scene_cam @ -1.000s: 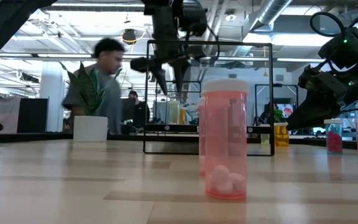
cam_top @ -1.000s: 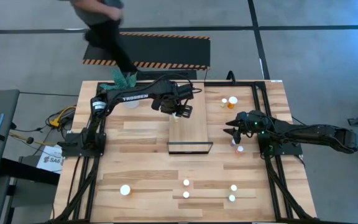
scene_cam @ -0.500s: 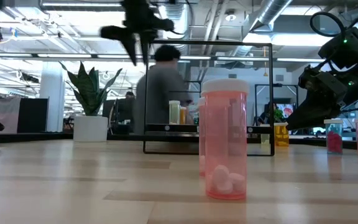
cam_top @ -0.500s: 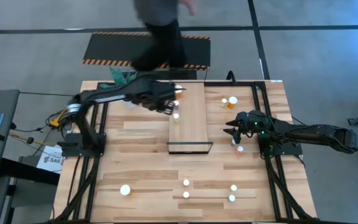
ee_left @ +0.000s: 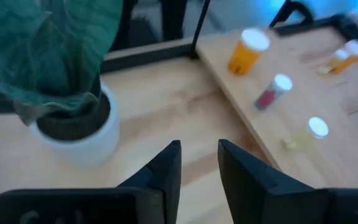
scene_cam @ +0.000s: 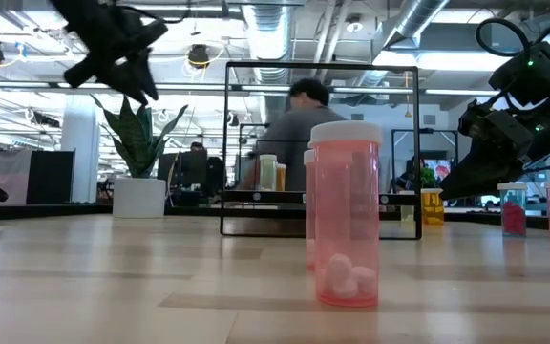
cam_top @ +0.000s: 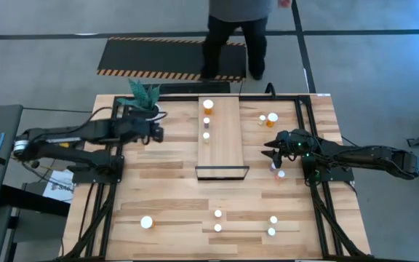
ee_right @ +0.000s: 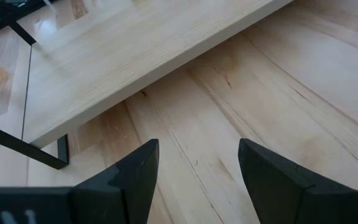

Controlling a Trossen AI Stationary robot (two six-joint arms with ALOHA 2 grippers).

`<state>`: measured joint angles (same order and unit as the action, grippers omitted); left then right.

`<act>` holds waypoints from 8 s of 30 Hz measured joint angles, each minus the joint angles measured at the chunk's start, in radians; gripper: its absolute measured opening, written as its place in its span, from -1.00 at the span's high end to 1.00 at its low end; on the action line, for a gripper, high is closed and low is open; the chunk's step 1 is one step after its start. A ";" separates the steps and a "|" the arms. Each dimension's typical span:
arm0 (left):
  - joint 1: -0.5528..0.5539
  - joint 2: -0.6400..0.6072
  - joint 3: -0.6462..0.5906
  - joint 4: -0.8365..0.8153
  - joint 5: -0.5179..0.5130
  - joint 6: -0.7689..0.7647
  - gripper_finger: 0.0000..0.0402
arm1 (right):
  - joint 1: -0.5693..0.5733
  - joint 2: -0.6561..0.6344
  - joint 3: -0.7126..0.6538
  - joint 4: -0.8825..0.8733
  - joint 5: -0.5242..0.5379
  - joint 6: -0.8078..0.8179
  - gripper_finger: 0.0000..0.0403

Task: Pick and place medicine bottles onto shelf by color
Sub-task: Put the top orange pill bottle on the shelf aligned with the other orange pill bottle

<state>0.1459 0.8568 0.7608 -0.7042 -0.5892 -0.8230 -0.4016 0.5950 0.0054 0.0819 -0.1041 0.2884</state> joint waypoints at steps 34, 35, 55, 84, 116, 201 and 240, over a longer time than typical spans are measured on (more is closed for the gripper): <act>-0.024 -0.375 -0.604 0.635 0.035 -0.035 0.55 | 0.000 0.000 0.000 0.000 0.000 0.000 -0.22; -0.024 -0.374 -0.604 0.628 0.035 -0.049 0.55 | 0.000 0.000 0.000 0.000 0.000 0.000 -0.22; -0.024 -0.374 -0.603 0.359 0.034 -0.053 0.55 | 0.000 0.000 0.000 0.000 0.000 0.000 -0.22; -0.024 -0.374 -0.603 0.310 0.035 -0.053 0.55 | 0.000 0.001 0.025 0.318 0.000 0.235 -0.22; -0.024 -0.374 -0.603 0.310 0.037 -0.053 0.55 | 0.001 0.000 0.072 0.245 0.241 0.928 -0.22; -0.024 -0.374 -0.603 0.309 0.037 -0.053 0.55 | -0.458 0.915 1.035 -0.967 0.179 -0.033 -0.83; -0.024 -0.374 -0.603 0.309 0.037 -0.053 0.55 | -0.508 1.062 1.035 -0.942 0.075 -0.035 -0.34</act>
<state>0.1221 0.4828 0.1577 -0.3950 -0.5526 -0.8761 -0.9092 1.6569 1.0401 -0.8600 -0.0288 0.2533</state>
